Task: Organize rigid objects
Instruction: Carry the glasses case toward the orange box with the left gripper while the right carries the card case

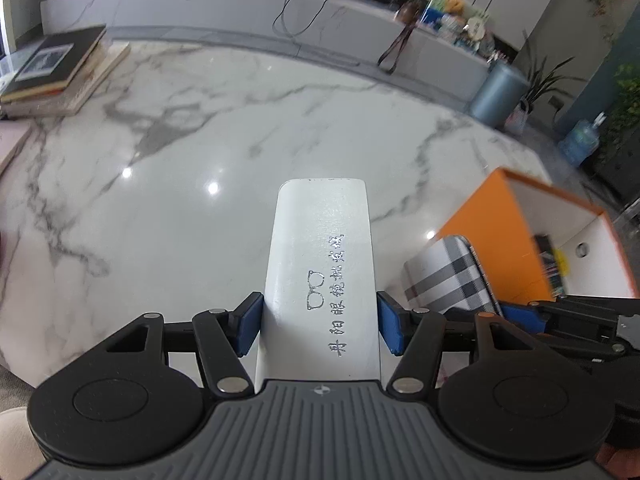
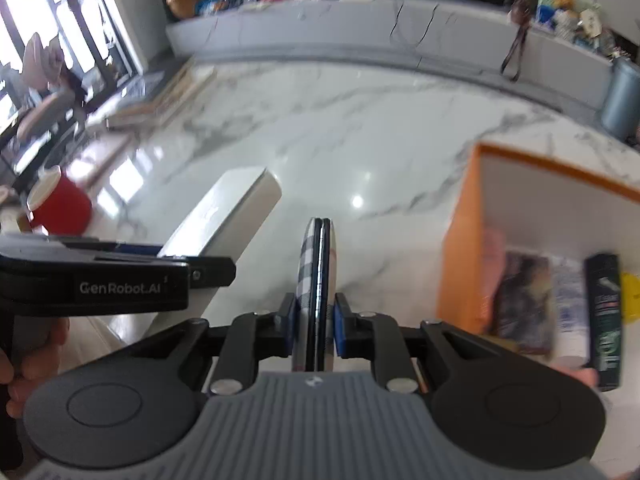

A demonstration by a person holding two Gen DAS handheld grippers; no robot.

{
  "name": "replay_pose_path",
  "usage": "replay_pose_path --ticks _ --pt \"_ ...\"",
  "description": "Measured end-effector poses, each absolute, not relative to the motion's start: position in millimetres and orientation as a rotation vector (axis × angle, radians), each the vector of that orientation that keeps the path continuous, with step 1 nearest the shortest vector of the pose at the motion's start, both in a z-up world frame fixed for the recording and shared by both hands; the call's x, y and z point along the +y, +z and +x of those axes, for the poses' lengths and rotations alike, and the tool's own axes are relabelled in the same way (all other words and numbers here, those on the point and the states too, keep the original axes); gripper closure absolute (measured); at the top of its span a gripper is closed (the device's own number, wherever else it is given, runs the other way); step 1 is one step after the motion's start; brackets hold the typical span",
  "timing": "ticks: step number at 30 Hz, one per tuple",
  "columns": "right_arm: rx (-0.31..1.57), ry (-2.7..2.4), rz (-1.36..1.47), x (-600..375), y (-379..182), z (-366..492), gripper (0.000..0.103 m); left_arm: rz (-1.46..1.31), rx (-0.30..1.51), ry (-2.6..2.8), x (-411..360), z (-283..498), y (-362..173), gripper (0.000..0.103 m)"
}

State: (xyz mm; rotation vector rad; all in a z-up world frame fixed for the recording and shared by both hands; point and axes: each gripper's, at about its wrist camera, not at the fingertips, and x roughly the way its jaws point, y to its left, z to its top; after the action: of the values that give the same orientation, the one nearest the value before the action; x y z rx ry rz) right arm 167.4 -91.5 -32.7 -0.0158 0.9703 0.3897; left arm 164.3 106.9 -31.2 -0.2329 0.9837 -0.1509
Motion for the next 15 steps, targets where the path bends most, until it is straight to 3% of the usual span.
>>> replay_pose_path --ticks 15 --pt "0.744 0.233 0.101 -191 34 128 0.085 -0.207 0.856 -0.292 23 159 36 0.034"
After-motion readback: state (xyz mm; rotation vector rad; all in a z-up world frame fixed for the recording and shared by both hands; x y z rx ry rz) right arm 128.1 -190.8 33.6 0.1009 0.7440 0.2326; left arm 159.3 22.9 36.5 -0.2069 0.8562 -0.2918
